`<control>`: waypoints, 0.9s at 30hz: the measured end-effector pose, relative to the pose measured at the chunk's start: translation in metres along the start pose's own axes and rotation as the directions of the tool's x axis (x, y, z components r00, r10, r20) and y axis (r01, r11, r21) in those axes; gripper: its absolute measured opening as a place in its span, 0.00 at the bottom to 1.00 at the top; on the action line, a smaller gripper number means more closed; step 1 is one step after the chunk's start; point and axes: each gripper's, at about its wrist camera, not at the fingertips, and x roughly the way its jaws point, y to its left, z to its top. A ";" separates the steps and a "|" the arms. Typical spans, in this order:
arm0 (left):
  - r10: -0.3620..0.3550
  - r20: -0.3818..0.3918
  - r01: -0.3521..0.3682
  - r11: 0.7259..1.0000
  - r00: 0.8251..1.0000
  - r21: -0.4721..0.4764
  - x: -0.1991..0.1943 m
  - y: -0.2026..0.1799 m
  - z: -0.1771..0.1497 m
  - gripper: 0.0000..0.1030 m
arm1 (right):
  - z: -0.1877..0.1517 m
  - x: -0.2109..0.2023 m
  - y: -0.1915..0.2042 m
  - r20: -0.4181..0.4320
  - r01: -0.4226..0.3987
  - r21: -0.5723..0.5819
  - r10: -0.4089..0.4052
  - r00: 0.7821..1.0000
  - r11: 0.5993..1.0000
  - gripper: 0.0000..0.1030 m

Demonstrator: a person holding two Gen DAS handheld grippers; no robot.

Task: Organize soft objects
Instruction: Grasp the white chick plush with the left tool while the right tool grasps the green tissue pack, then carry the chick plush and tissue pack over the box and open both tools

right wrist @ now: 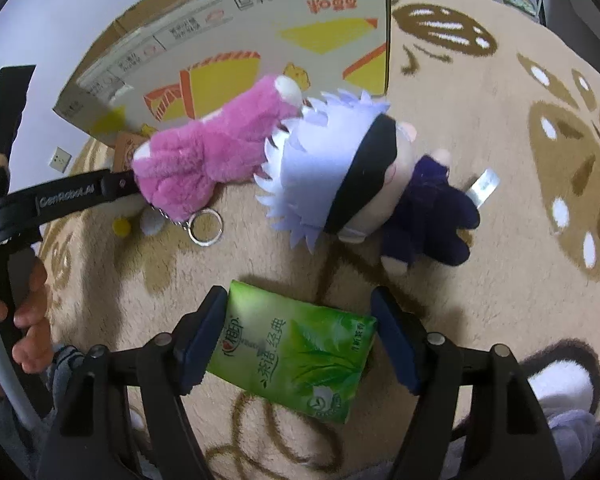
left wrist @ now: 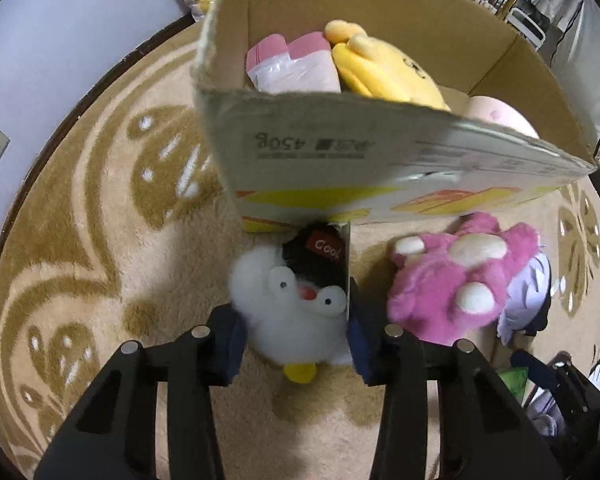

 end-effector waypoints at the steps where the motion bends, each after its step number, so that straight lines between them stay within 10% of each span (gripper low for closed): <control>1: 0.024 0.010 -0.024 1.000 1.000 0.000 -0.003 0.000 -0.001 0.39 | 0.000 -0.001 0.000 0.009 0.001 -0.004 -0.001 1.000 1.000 0.74; 12: 0.120 0.145 -0.117 0.993 0.982 -0.032 -0.055 0.007 -0.016 0.39 | 0.005 -0.025 0.005 0.140 -0.002 -0.040 0.008 0.990 0.999 0.74; 27: 0.196 0.393 -0.179 0.981 0.898 -0.080 -0.135 0.013 -0.020 0.39 | 0.022 -0.087 0.003 0.358 -0.004 -0.075 0.031 0.933 0.997 0.72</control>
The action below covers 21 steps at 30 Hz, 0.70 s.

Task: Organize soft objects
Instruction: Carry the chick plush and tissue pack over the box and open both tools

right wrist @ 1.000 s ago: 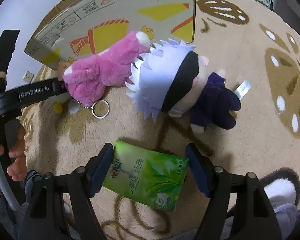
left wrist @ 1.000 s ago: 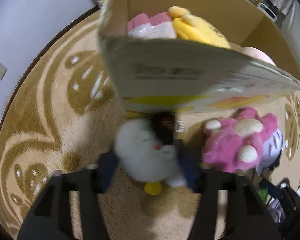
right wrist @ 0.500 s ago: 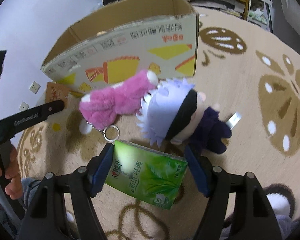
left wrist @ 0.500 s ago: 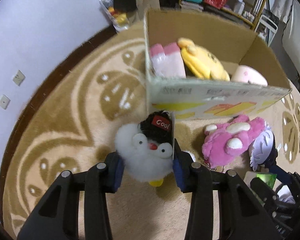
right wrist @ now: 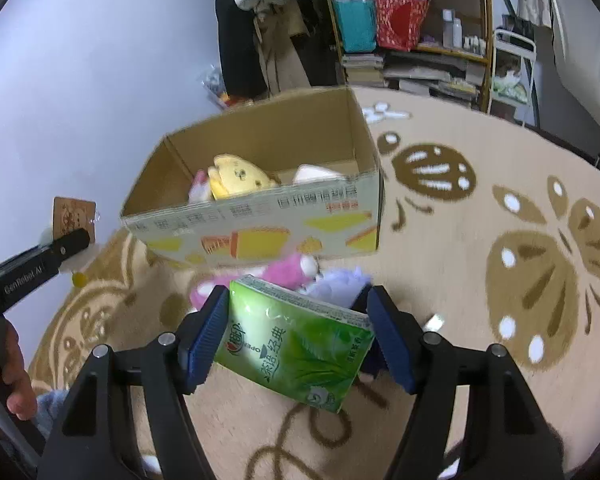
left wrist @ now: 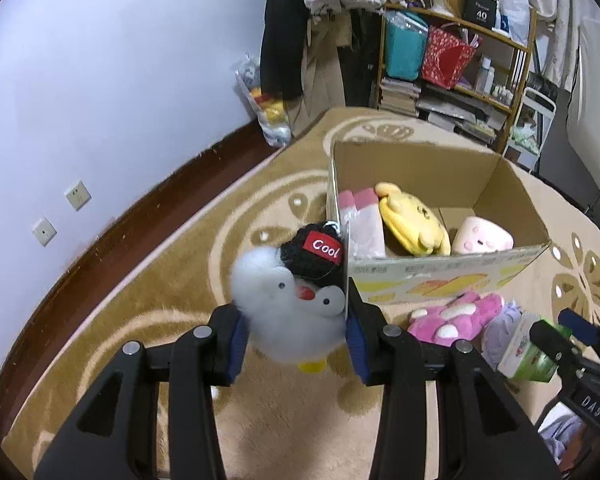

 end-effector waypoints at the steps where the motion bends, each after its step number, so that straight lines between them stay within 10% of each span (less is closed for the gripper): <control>1: 0.004 0.013 -0.004 1.000 1.000 0.007 -0.003 0.000 -0.001 0.39 | 0.002 -0.002 0.001 0.010 -0.003 -0.001 0.003 1.000 1.000 0.72; 21: 0.000 0.145 -0.014 0.995 0.989 0.096 -0.027 -0.026 0.046 0.39 | 0.076 -0.014 -0.003 0.144 -0.003 -0.028 0.007 0.990 1.000 0.72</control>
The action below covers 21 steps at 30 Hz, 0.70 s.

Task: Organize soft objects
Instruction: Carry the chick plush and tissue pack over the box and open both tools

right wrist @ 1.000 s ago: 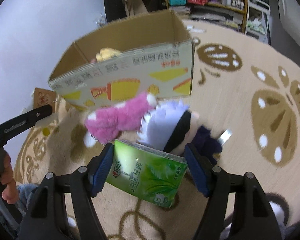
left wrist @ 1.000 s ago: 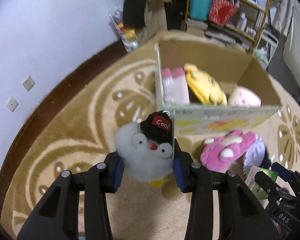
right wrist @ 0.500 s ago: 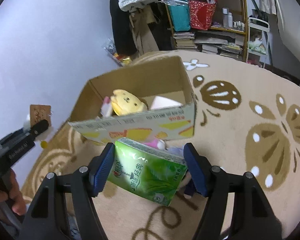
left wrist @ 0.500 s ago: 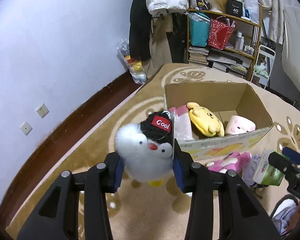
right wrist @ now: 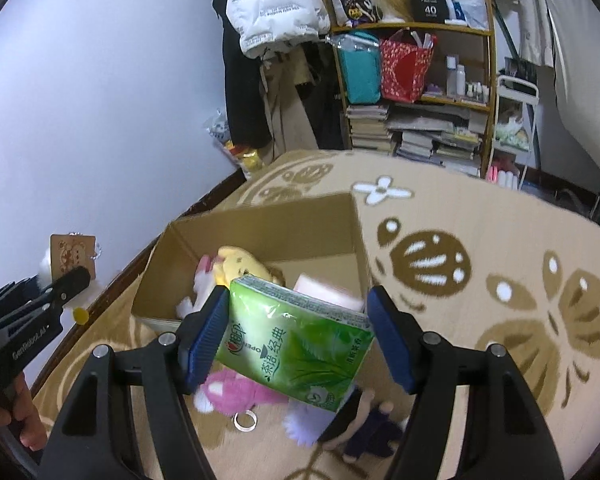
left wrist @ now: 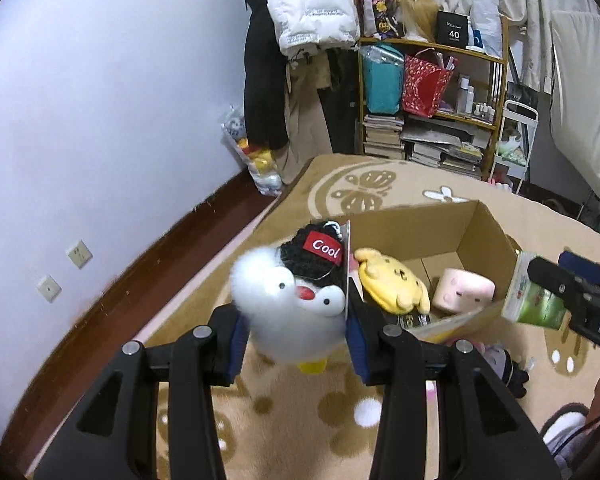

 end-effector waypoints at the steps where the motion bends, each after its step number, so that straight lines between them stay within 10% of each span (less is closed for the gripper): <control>1: 0.002 0.007 -0.002 1.000 1.000 0.005 0.000 -0.002 0.003 0.39 | 0.004 0.001 -0.001 0.005 -0.001 -0.002 0.001 1.000 1.000 0.72; 21: 0.037 -0.003 -0.037 0.999 0.999 0.033 0.046 -0.012 0.033 0.40 | 0.046 0.039 0.002 0.012 -0.079 -0.037 0.080 0.997 0.996 0.72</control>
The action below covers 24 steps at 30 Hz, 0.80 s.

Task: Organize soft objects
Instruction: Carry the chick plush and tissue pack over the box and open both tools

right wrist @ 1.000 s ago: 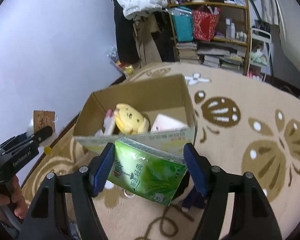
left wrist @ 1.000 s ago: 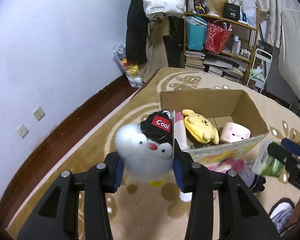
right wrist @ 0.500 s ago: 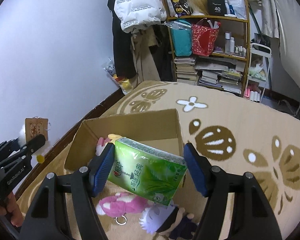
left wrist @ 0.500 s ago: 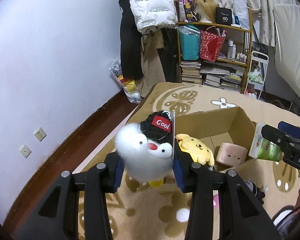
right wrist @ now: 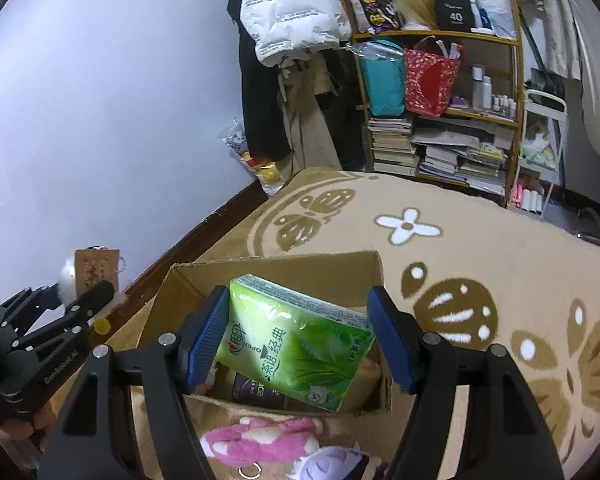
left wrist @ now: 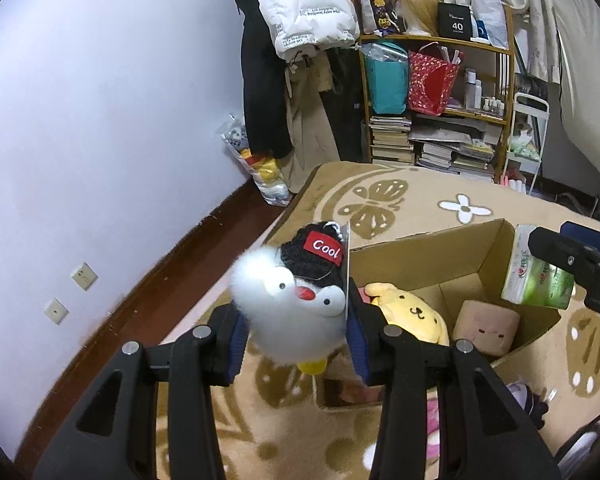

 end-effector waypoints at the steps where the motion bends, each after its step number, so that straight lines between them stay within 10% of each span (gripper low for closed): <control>1: -0.009 0.003 0.009 1.000 1.000 -0.004 0.003 -0.001 0.000 0.40 | 0.001 0.002 0.001 0.000 -0.002 -0.005 0.002 1.000 1.000 0.72; 24: -0.082 -0.027 0.082 0.997 0.996 -0.009 0.040 -0.019 -0.021 0.44 | -0.026 0.044 -0.011 -0.072 -0.043 0.041 0.046 0.996 0.998 0.73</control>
